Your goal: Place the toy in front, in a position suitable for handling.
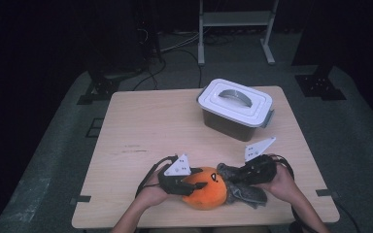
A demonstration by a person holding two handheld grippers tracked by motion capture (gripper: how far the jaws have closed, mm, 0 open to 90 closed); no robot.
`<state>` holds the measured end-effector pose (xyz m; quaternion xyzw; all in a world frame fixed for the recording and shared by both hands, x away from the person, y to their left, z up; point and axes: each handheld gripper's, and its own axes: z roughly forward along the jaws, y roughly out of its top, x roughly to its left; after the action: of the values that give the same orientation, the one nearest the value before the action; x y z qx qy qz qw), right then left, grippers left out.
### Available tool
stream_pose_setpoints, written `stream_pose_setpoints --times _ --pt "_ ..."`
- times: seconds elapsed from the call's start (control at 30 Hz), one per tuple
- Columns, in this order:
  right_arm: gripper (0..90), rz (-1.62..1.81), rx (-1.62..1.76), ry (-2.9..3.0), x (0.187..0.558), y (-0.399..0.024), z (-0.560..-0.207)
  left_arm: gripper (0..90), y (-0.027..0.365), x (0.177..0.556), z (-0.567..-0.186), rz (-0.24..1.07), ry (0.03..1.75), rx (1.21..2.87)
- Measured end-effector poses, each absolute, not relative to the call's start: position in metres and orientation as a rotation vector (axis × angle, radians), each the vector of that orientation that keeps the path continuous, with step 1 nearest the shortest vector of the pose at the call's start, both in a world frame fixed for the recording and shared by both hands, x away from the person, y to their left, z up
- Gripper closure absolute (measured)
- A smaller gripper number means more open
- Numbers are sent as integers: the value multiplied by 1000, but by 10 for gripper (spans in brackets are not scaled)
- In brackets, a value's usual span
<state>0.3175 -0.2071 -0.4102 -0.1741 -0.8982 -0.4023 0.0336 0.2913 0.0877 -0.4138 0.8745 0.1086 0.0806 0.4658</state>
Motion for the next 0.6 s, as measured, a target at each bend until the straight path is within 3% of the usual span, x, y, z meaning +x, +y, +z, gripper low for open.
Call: stream_pose_setpoints --times 0.23,0.6 --pt "777 -1244 -660 -2781 318 -244 -403 480 90 290 -414 185 255 2135" --pt "776 -1240 -1079 -2755 320 -341 -408 384 90 291 -409 148 240 2094"
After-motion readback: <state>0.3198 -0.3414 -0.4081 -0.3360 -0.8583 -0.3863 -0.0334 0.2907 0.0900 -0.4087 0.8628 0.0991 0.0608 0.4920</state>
